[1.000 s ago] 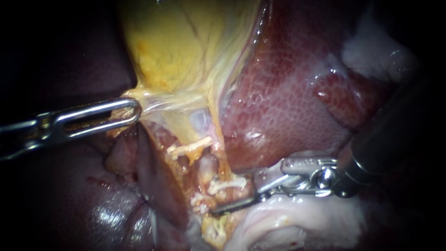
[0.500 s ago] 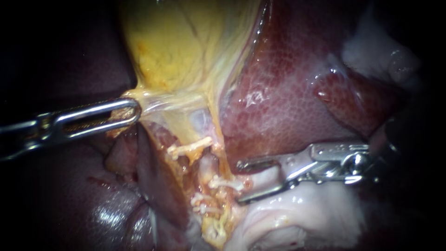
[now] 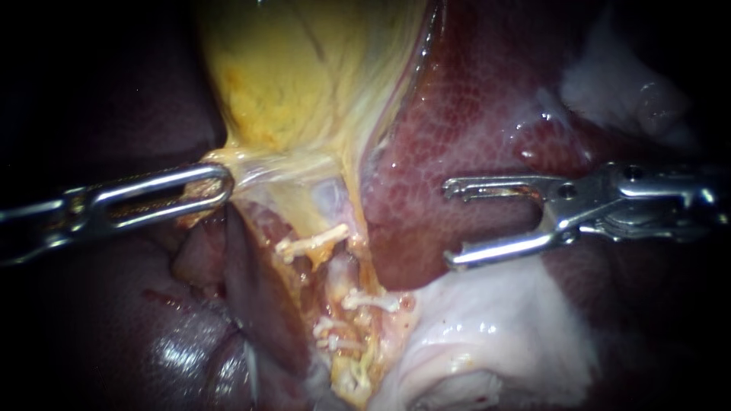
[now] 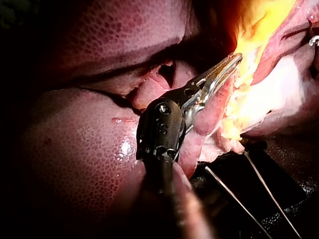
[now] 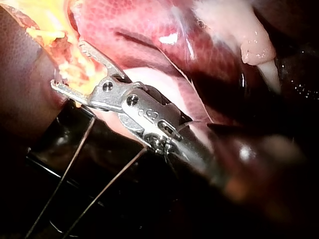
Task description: Going back first clip right tube
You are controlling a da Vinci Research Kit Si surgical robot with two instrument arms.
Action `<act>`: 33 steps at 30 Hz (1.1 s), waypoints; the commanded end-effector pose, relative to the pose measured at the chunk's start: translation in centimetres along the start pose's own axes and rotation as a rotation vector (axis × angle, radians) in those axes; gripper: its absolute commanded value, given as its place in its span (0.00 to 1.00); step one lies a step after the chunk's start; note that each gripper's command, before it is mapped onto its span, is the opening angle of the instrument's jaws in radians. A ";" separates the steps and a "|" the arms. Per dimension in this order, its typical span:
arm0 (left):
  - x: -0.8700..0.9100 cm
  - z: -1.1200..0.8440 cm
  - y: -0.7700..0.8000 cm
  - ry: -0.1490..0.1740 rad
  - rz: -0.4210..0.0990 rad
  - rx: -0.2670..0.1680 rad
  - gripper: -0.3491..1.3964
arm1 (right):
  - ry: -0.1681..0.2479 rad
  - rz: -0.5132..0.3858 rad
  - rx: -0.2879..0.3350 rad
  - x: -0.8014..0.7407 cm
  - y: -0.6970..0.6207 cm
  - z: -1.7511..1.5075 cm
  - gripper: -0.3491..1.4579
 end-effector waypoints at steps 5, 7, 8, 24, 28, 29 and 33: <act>0.12 0.15 0.03 -0.001 0.006 -0.003 0.00 | 0.000 -0.005 -0.005 -0.11 0.03 0.03 0.52; 0.23 0.28 0.08 0.013 0.018 -0.003 0.00 | -0.001 -0.007 -0.002 -0.13 0.03 0.04 0.52; 0.28 0.34 0.10 0.021 0.021 -0.004 0.00 | -0.001 -0.007 -0.002 -0.14 0.03 0.04 0.52; 0.61 1.09 0.09 0.064 0.029 0.004 0.00 | -0.001 -0.007 -0.001 -0.15 0.03 0.01 0.52; 0.60 1.07 0.10 0.065 0.028 0.005 0.00 | -0.001 -0.007 -0.001 -0.15 0.03 0.01 0.52; 0.60 1.07 0.10 0.065 0.028 0.004 0.00 | -0.001 -0.007 -0.001 -0.14 0.03 0.01 0.52; 0.59 1.07 0.09 0.065 0.028 0.005 0.00 | -0.001 -0.007 -0.001 -0.14 0.03 0.02 0.52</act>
